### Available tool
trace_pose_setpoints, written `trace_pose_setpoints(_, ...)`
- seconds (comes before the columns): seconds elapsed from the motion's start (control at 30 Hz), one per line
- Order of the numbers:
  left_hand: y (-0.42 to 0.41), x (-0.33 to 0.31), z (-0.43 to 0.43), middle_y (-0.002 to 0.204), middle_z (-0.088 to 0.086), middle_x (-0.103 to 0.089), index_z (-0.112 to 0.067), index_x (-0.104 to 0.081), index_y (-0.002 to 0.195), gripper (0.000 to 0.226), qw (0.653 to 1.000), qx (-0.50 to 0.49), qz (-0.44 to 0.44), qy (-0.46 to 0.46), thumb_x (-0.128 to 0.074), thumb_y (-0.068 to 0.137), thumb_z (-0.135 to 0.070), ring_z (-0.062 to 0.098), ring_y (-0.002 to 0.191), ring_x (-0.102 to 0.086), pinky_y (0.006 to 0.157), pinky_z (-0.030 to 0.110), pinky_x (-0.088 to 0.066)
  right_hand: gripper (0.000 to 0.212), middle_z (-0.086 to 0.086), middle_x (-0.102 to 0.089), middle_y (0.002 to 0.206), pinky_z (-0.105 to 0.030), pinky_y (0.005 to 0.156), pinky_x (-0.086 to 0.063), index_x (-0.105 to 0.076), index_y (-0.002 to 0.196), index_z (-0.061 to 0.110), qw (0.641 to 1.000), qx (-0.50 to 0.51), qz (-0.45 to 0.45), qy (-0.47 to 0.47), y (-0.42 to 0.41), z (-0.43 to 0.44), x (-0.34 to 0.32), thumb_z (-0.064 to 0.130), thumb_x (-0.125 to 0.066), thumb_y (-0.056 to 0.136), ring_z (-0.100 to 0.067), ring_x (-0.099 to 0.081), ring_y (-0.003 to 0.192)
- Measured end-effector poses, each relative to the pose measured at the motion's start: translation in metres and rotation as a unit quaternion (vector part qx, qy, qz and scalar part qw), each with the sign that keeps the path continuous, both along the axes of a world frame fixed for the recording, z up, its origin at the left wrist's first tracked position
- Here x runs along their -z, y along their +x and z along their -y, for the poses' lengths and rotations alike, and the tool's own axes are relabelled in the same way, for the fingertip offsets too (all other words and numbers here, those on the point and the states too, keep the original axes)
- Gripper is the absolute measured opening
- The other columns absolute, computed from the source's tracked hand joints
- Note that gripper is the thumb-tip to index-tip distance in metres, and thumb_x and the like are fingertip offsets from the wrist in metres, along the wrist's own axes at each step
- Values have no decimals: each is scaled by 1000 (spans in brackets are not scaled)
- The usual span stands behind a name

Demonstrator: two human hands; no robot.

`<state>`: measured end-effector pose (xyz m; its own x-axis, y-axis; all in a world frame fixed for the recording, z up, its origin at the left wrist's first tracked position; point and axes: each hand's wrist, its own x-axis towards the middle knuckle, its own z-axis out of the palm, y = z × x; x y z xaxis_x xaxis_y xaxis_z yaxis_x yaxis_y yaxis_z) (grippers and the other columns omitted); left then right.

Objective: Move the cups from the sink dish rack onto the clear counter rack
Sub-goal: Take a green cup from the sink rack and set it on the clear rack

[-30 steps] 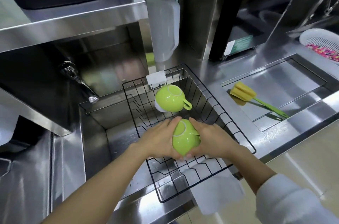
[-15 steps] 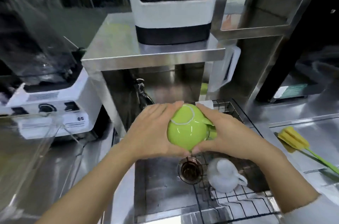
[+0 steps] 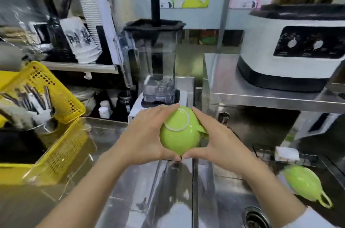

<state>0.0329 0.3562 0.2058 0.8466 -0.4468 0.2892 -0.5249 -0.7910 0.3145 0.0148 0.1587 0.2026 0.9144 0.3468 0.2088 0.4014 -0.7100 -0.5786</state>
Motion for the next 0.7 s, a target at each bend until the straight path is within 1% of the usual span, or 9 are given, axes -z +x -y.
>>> trace_pose_setpoints(0.03, 4, -1, -12, 143, -8, -41, -32, -24, 140, 117, 1000, -4, 0, 2, -70, 38, -68, 12, 132, -35, 109, 30, -26, 108, 13, -36, 146, -25, 105, -32, -16, 143, 34, 1000, 0, 1, 2, 5, -13, 1, 45, -81, 59, -9, -35, 133)
trace_pose_setpoints(0.1, 11, -2, -35, 142, -10, -40, -32, -25, 140, 118, 1000, -13, -3, 2, -69, 36, -67, 10, 131, -34, 105, 24, -24, 109, 8, -36, 147, -32, 110, -30, -14, 144, 31, 1000, -2, -2, 3, 15, -37, 3, 46, -81, 59, -12, -34, 134)
trace_pose_setpoints(0.17, 15, -1, -56, 141, -11, -40, -33, -25, 140, 118, 1000, -23, -17, -5, -75, 37, -61, 9, 128, -34, 100, 20, -23, 109, 6, -38, 147, -38, 111, -29, -14, 144, 30, 1000, -8, -10, -2, 23, -59, 7, 48, -79, 59, -14, -35, 134)
trace_pose_setpoints(0.23, 20, 5, -76, 141, -9, -41, -33, -26, 139, 117, 999, -27, -37, -16, -81, 38, -54, 12, 126, -37, 99, 22, -27, 108, 6, -40, 146, -41, 112, -28, -15, 144, 31, 1000, -11, -17, -9, 30, -79, 14, 52, -78, 59, -16, -37, 132)
trace_pose_setpoints(0.3, 26, 14, -94, 141, -9, -41, -33, -27, 139, 118, 997, -31, -63, -21, -84, 38, -51, 14, 126, -40, 103, 26, -31, 106, 7, -44, 143, -42, 111, -26, -16, 143, 34, 999, -11, -23, -26, 35, -97, 22, 57, -76, 58, -16, -39, 130)
trace_pose_setpoints(0.37, 31, 26, -106, 142, -9, -40, -33, -27, 139, 120, 994, -34, -98, -21, -81, 34, -54, 14, 126, -40, 106, 31, -33, 105, 10, -47, 139, -41, 108, -26, -15, 142, 37, 998, -4, -33, -53, 39, -109, 34, 61, -74, 58, -15, -41, 128)
trace_pose_setpoints(0.47, 39, 43, -116, 142, -9, -40, -36, -27, 138, 120, 989, -29, -146, -24, -77, 31, -58, 13, 127, -40, 107, 37, -35, 98, 11, -55, 126, -36, 102, -26, -19, 137, 39, 996, 9, -45, -73, 41, -119, 48, 61, -73, 58, -16, -45, 121)
trace_pose_setpoints(0.57, 43, 54, -117, 144, -9, -37, -36, -25, 139, 118, 986, -20, -165, -17, -84, 38, -50, 14, 130, -37, 108, 36, -33, 100, 9, -54, 127, -30, 102, -15, -19, 139, 35, 993, 26, -59, -94, 42, -121, 57, 62, -72, 59, -14, -40, 124)
trace_pose_setpoints(0.7, 48, 64, -115, 145, -11, -36, -39, -20, 140, 117, 985, -9, -170, 6, -83, 42, -53, 13, 129, -35, 108, 34, -31, 95, 11, -57, 122, -34, 103, -16, -22, 135, 39, 991, 37, -74, -102, 45, -121, 66, 62, -71, 57, -14, -44, 118)
